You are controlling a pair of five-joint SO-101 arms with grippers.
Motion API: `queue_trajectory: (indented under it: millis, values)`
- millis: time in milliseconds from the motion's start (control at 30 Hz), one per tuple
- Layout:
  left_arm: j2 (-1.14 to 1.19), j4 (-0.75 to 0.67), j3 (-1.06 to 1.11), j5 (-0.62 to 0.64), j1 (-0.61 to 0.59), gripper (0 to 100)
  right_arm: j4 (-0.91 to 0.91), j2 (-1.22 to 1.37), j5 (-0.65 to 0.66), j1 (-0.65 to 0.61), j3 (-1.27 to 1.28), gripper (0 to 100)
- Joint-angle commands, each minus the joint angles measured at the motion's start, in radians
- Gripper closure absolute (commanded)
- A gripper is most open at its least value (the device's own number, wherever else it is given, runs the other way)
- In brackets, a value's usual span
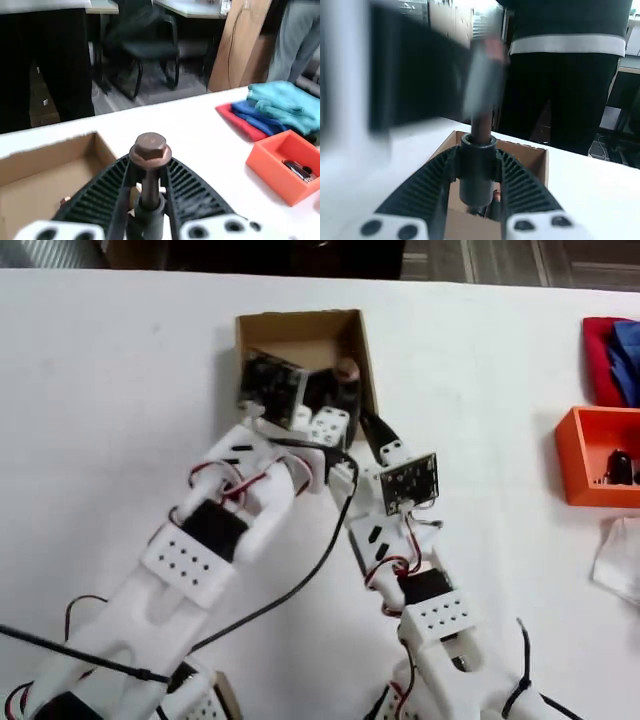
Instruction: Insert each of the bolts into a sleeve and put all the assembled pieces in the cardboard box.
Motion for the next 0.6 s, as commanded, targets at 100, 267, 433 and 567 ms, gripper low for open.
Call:
queue_trajectory:
  millis: [100, 267, 433, 567]
  values:
    - [-0.014, 0.002, -0.015, 0.003, 0.011, 97, 0.001, -0.03, -0.003, 0.007, -0.012, 97.5]
    - [-0.012, 0.02, -0.012, 0.003, 0.011, 97, 0.001, -0.031, -0.003, 0.007, -0.012, 97.5]
    - [-0.012, 0.063, -0.012, 0.003, 0.006, 97, 0.001, -0.035, -0.003, 0.007, -0.012, 97.5]
    - [-0.011, 0.133, -0.012, 0.002, 0.011, 97, -0.001, -0.035, -0.003, 0.007, -0.012, 97.5]
